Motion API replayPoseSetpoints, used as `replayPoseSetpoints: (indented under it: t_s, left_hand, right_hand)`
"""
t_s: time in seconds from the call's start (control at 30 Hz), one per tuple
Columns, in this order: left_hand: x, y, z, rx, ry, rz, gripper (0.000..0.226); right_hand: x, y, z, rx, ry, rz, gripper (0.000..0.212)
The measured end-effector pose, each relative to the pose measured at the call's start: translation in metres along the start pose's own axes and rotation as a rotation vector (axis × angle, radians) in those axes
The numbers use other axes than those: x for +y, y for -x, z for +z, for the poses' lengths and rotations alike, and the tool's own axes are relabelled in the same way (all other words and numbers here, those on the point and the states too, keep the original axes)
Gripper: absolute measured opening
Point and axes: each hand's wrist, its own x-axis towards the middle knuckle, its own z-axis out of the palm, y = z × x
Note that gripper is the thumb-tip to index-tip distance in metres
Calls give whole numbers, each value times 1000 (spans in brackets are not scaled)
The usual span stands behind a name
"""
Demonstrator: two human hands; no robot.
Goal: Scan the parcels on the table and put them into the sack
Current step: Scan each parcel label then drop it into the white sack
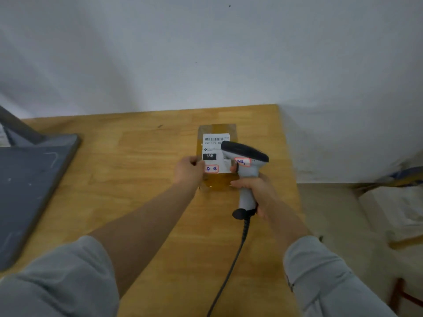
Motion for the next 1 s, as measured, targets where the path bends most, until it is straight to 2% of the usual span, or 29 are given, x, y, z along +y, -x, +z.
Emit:
replayPoseSetpoints:
  t_s: [0.1,0.23,0.33,0.4,0.47,0.63,0.77,0.87,1.0]
  left_hand:
    - [-44,30,-56,61,59,-99,25]
    - [-108,73,-126,111,112,-285,50]
    - [-146,105,-164,64,282,-361,34]
    - [-163,124,-190,64,386,-389,35]
    - [-176,140,-218,76,440,-385,43]
    - [-190,174,-285,-113,673,-292,64]
    - [-195,190,-328,-133,528,-213,50]
    - [-199,195,-352,-69,471,-189,37]
    - [-207,203,-376,113,445,-127,77]
  right_hand:
    - [28,41,35,-80,45,64,26]
    - [70,87,83,-174,182,222,32]
    - [92,115,112,-243,210,269,31]
    - [101,134,130,-286,240,269,39]
    - [105,150,147,-315,233,255,54]
    - [101,180,185,-412,182,149,30]
    - [99,199,215,-445,212,124,42]
    - [98,214,238,-450,269,71,35]
    - [95,238,262,-441,353,-30,24]
